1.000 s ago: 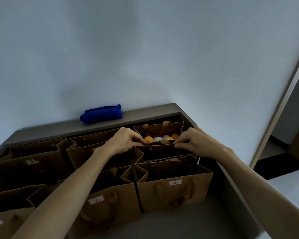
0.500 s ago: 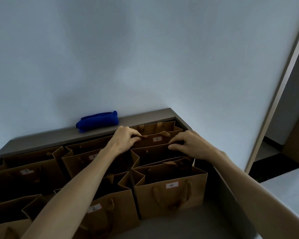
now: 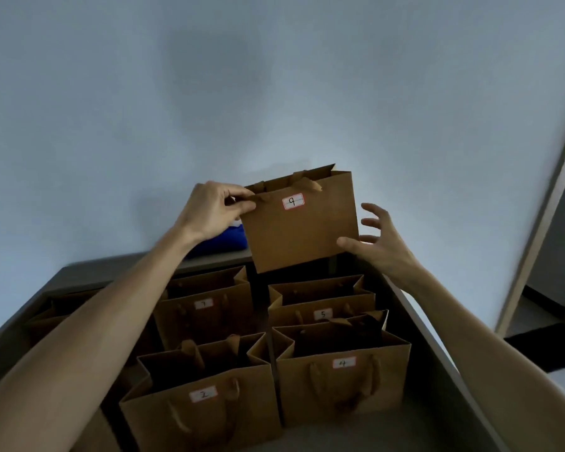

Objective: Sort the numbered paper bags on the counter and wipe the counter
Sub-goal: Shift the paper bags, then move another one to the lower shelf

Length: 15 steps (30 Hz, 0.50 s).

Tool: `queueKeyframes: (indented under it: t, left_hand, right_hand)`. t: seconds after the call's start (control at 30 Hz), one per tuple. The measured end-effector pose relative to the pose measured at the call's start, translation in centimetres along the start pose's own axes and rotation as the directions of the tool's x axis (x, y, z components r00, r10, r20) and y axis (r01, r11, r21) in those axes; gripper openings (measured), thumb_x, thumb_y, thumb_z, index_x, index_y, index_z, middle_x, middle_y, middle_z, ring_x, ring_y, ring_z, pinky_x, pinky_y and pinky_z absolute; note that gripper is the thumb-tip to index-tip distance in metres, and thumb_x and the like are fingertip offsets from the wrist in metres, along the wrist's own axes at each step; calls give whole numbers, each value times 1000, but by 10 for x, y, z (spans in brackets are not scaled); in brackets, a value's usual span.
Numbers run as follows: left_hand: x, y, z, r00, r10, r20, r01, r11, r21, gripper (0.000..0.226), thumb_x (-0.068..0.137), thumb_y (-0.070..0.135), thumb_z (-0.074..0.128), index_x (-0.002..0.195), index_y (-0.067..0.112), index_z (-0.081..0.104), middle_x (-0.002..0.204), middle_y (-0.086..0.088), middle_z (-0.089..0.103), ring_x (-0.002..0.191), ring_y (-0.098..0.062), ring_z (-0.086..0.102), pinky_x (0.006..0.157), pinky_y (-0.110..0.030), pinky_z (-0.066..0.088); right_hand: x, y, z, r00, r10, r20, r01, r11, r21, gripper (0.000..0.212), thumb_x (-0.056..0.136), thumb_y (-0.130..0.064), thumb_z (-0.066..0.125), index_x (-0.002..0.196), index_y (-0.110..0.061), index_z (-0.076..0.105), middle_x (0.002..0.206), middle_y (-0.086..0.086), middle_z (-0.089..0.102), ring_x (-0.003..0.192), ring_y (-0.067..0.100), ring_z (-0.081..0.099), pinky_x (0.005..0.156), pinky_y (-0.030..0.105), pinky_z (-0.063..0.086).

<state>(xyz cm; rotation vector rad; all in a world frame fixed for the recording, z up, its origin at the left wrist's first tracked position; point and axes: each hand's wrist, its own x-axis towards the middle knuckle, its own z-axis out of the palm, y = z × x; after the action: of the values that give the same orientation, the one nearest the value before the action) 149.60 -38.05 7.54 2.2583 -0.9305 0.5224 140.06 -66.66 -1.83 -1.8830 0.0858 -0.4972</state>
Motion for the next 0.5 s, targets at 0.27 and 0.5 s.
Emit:
queueKeyframes:
  t: [0.27,0.5]
  left_hand:
    - [-28,4,-39,994,-80,-75,67,984,-163,21,88,22,67,108,25,72,99,13,70,79,-6,63,81,-20,52]
    - [-80,-9,-54,880,-313,-357,152,899,-411,36,89,31,66,123,36,59,124,19,59,93,-8,64,78,-25,54]
  right_hand:
    - [-6,-23,38,955,-40,293,-145,800,582,74,77,-13,73,140,-27,37,134,11,51,112,29,64,79,48,58]
    - [-20,-38,94,944,10,330,-239,710,662,70,76,-19,75,136,-21,40,131,10,55,112,27,65,85,46,57]
